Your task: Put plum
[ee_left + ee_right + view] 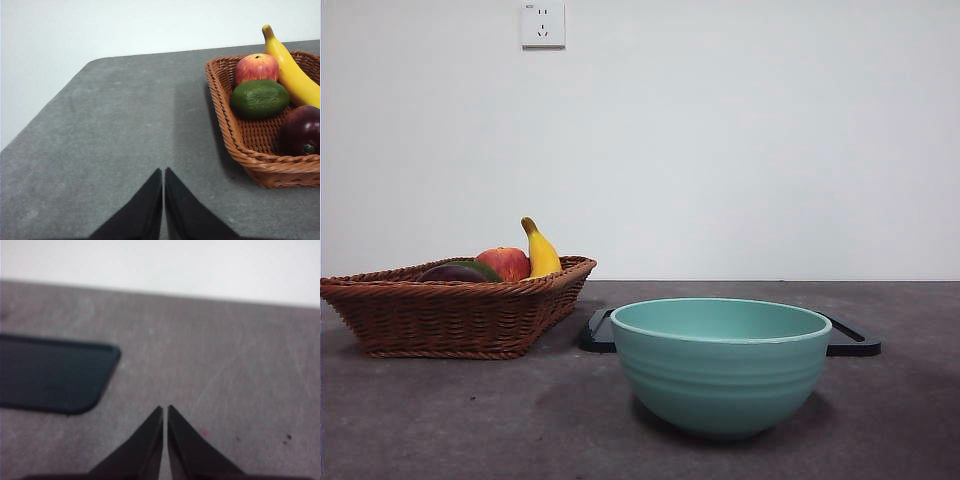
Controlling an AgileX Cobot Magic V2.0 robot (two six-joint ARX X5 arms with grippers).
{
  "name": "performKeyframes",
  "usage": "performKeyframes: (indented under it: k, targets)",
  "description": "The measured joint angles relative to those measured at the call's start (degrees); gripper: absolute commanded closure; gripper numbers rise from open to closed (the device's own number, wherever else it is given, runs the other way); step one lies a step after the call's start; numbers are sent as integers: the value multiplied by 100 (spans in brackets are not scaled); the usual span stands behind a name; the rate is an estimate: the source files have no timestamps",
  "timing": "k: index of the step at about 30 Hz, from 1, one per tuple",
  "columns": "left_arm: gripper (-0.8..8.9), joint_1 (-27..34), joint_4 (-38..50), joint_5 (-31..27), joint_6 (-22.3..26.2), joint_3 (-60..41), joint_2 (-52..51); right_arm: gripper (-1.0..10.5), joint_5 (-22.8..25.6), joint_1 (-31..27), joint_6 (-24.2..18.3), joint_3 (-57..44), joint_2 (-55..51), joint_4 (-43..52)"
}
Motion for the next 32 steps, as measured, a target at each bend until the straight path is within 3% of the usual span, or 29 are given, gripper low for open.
performKeyframes:
  k: [32]
  targets:
    - [807, 0, 0, 0, 0, 0, 0, 940, 0, 0, 66, 0, 2, 7]
